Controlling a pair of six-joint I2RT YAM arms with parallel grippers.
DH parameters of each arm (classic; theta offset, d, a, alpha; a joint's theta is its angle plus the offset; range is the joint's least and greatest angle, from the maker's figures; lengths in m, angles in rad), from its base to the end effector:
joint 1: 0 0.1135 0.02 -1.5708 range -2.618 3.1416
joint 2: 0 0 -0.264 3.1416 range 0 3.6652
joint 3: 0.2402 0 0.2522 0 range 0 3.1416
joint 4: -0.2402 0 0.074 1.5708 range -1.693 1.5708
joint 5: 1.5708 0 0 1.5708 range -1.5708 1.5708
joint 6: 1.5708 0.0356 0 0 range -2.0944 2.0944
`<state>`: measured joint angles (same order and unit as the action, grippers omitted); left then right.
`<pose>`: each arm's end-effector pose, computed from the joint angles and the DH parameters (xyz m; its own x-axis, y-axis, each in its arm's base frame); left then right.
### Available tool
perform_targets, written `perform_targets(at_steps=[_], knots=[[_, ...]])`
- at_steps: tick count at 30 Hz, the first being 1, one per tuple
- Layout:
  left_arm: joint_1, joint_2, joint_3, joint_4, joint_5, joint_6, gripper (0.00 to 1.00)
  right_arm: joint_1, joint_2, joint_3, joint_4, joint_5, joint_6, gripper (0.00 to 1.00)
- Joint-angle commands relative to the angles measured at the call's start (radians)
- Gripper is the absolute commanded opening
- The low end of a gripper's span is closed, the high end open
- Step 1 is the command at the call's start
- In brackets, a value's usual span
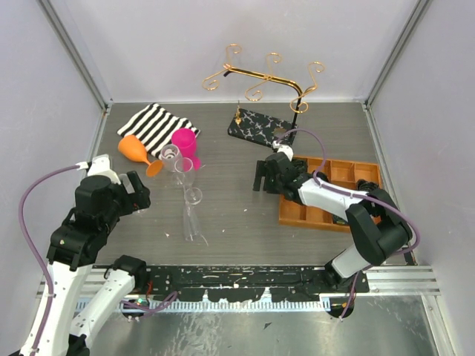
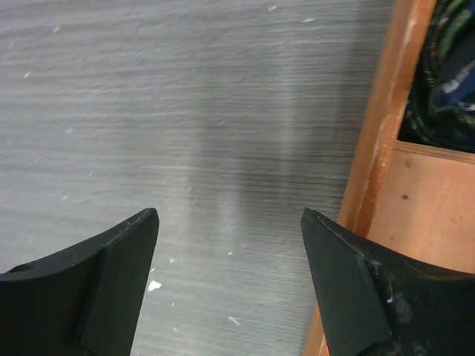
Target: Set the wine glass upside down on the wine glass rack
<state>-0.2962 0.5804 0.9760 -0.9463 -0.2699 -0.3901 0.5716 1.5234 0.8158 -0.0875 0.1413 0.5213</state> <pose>0.0931 -0.0185 0.3514 -0.4872 -0.2345 -0.8412 -0.1311 0.9720 -0.1950 0.2627 0.1630 0.1856 -0.7461 0.1063 -0.6573 -0.0935 0.9607 0.2615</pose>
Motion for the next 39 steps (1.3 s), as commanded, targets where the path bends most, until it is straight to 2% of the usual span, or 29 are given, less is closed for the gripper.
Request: perform_targets(at_steps=[1, 4, 7, 13, 16, 18, 20, 25, 28, 39], knots=[[0.004, -0.002, -0.01, -0.006, -0.026, -0.003, 0.98, 0.001, 0.01, 0.047, -0.085, 0.34, 0.105, 0.86], [0.005, -0.001, -0.01, -0.006, -0.028, -0.003, 0.98, -0.02, 0.021, 0.057, -0.116, 0.406, 0.108, 0.89], [0.004, -0.001, -0.01, -0.005, -0.026, -0.001, 0.98, -0.072, 0.015, 0.051, -0.117, 0.385, 0.103, 0.89], [0.004, -0.001, -0.011, -0.002, -0.029, 0.002, 0.98, -0.101, -0.084, 0.012, 0.068, 0.232, -0.055, 0.91], [0.004, -0.003, -0.011, -0.005, -0.031, 0.003, 0.98, -0.154, -0.113, 0.039, 0.102, 0.152, -0.067, 0.94], [0.005, -0.011, -0.011, -0.005, -0.033, 0.003, 0.98, -0.212, -0.134, 0.035, 0.196, -0.015, -0.085, 0.94], [0.004, -0.023, -0.014, -0.003, -0.032, 0.003, 0.98, -0.26, -0.157, -0.024, 0.39, -0.14, -0.117, 0.94], [0.004, -0.053, -0.021, 0.008, -0.029, 0.009, 0.98, -0.288, -0.142, -0.112, 0.721, -0.13, -0.267, 0.96], [0.004, -0.062, -0.028, 0.018, -0.025, 0.015, 0.98, -0.301, -0.089, -0.113, 0.863, -0.131, -0.311, 0.96], [0.004, -0.074, -0.03, 0.019, -0.014, 0.017, 0.98, -0.398, 0.077, -0.017, 0.973, -0.228, -0.334, 0.96]])
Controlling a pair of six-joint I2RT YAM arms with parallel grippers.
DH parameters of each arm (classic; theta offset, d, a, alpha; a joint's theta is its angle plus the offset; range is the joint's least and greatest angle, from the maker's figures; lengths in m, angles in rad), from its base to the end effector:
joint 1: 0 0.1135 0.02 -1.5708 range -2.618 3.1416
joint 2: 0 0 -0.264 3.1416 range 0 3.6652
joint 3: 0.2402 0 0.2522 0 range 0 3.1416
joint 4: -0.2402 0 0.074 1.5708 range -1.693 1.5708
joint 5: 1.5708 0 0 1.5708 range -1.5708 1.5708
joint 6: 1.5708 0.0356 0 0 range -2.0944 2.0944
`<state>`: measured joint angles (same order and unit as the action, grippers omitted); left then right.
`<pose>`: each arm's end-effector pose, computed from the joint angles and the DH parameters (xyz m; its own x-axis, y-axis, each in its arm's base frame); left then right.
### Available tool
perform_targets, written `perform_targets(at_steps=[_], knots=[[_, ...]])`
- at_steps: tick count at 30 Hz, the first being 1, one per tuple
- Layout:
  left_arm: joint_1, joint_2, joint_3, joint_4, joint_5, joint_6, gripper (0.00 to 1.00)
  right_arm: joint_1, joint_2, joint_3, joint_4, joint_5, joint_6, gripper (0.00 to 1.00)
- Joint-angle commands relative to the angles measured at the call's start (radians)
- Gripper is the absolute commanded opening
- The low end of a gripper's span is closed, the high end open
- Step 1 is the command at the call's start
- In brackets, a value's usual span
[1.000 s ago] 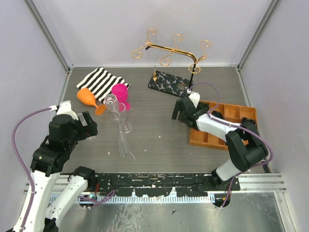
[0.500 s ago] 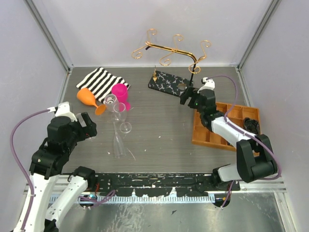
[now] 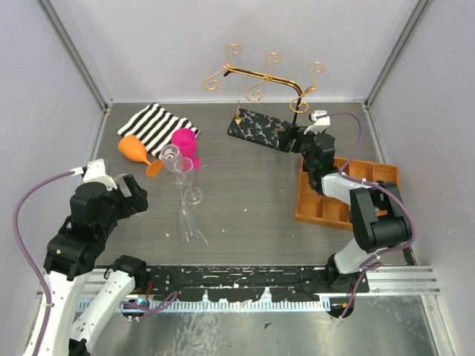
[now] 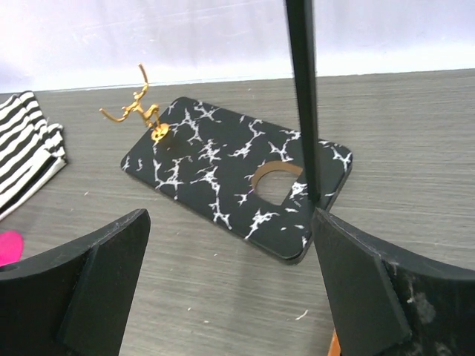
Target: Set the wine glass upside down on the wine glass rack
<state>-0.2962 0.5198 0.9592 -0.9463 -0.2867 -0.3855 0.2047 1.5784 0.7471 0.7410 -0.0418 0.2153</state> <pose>0.0810 -0.0142 0.3506 -0.4466 -0.2408 -0.8617 -0.1343 0.9702 -0.2015 0.3331 0.0707 0.2271 -0.1383 0.1893 -0.9721 -0.2193 0.9513 0.2165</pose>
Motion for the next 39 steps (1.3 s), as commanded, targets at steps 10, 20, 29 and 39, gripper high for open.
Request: perform_targets(at_steps=[10, 20, 29, 39], knots=[[0.005, -0.017, -0.016, 0.021, 0.006, 0.013, 0.98, -0.085, 0.188, 0.157, 0.251, -0.051, -0.007, 0.87], [0.004, -0.025, -0.015, 0.021, -0.002, 0.015, 0.98, -0.094, 0.364, 0.318, 0.289, -0.048, -0.012, 0.71], [0.004, -0.018, -0.016, 0.021, -0.002, 0.014, 0.98, -0.098, 0.415, 0.376, 0.267, -0.049, -0.105, 0.56], [0.005, -0.014, -0.014, 0.018, -0.015, 0.01, 0.98, -0.122, 0.425, 0.364, 0.289, -0.113, -0.143, 0.39]])
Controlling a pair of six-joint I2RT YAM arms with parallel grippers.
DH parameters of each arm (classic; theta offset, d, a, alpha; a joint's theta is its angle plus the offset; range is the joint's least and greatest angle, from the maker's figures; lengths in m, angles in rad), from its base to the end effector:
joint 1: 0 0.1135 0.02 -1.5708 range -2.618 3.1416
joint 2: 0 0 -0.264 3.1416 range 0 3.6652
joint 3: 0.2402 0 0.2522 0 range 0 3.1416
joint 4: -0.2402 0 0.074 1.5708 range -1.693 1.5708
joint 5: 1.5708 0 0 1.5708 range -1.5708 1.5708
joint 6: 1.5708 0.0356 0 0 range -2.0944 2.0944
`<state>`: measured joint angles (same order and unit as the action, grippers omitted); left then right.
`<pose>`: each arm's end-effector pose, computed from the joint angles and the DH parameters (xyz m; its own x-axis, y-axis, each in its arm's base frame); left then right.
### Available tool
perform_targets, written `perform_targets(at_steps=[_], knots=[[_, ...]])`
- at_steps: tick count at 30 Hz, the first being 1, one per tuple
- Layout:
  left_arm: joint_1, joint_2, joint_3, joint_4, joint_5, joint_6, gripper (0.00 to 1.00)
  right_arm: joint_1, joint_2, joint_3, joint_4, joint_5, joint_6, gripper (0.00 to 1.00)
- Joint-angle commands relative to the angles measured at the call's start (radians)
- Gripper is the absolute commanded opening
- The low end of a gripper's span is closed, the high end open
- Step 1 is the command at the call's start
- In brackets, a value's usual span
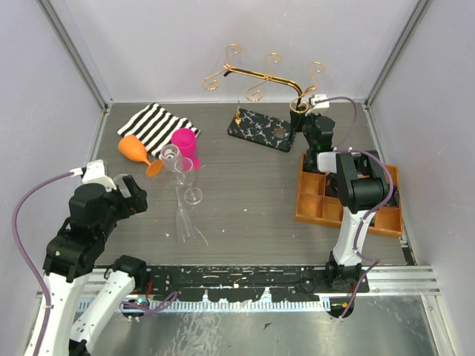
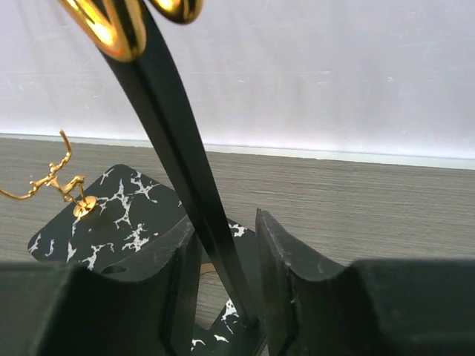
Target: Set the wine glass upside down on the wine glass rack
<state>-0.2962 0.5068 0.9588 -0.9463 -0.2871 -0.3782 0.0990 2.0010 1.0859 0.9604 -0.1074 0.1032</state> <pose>0.0781 -0.0133 0.3513 -0.4370 -0.2369 -0.8677 -0.1290 0.9712 -0.2002 0.4338 0.0469 0.2008 0.0237 0.1053 -0.9942 -0.2084 0.9731 0.0981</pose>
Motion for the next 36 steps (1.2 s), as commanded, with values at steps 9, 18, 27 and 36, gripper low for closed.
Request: perform_targets(at_steps=[9, 18, 27, 36], knots=[[0.004, 0.001, -0.012, 0.015, -0.019, 0.0, 0.98, -0.04, 0.011, 0.001, 0.143, -0.21, -0.043, 0.04], [0.004, 0.002, -0.014, 0.015, -0.017, -0.001, 0.98, -0.057, 0.002, -0.036, 0.216, -0.367, -0.043, 0.0], [0.005, 0.001, -0.014, 0.017, -0.015, -0.002, 0.98, -0.059, -0.005, -0.078, 0.301, -0.521, 0.003, 0.01], [0.004, 0.003, -0.014, 0.017, -0.011, -0.001, 0.98, -0.059, -0.006, -0.103, 0.385, -0.664, 0.06, 0.01]])
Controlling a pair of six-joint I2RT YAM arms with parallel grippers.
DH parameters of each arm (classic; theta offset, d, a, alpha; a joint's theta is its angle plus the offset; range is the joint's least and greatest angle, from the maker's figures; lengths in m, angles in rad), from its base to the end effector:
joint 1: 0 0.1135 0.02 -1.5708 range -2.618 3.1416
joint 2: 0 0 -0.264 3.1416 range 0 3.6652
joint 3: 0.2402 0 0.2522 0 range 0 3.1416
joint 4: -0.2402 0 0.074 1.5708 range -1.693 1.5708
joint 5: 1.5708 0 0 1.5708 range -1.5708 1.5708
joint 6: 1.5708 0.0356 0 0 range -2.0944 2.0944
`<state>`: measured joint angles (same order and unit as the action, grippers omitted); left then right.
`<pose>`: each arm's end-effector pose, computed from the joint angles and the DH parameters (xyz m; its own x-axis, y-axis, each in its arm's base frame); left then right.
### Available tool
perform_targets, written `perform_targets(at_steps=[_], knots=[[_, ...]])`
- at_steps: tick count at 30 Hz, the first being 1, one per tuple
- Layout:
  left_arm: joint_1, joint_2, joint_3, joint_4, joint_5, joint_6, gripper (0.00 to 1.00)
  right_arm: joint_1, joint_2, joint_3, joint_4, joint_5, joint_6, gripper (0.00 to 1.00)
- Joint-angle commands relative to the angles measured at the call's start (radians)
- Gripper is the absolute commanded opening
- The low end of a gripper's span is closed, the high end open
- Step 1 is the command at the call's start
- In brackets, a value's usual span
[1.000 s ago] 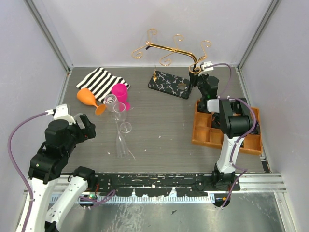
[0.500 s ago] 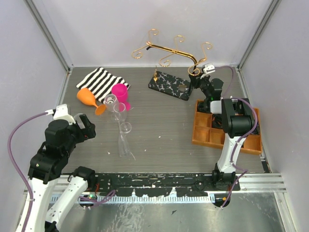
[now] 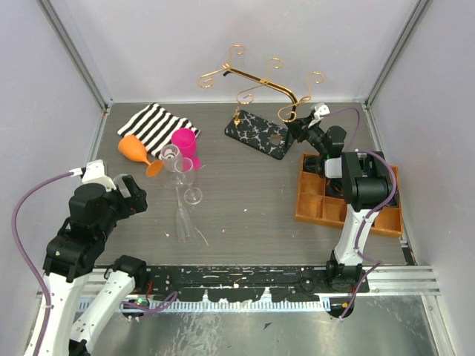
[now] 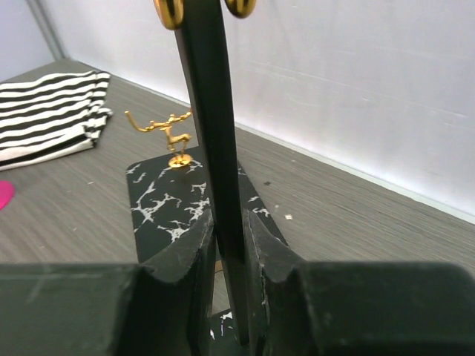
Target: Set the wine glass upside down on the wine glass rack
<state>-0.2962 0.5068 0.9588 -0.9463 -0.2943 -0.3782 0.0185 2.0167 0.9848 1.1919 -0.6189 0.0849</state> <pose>0.0781 -0.0130 0.3513 -0.4347 -0.2368 -0.8689 -0.1349 0.9710 -0.1972 0.4123 0.0283 0.1886 0.1089 0.0711 -0.9915 -0.5991 0.8006 -0.0084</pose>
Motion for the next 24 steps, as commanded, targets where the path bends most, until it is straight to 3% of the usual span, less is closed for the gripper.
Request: perform_targets(at_steps=[1, 9, 24], knots=[[0.004, 0.001, -0.014, 0.017, -0.003, -0.001, 0.98, 0.021, -0.019, -0.007, 0.175, -0.167, 0.092, 0.01], [0.004, 0.004, -0.015, 0.017, 0.0, -0.001, 0.98, 0.023, 0.012, -0.035, 0.329, -0.262, 0.217, 0.01], [0.005, 0.007, -0.015, 0.018, 0.001, -0.001, 0.98, 0.109, -0.121, -0.205, 0.263, -0.252, 0.075, 0.01]])
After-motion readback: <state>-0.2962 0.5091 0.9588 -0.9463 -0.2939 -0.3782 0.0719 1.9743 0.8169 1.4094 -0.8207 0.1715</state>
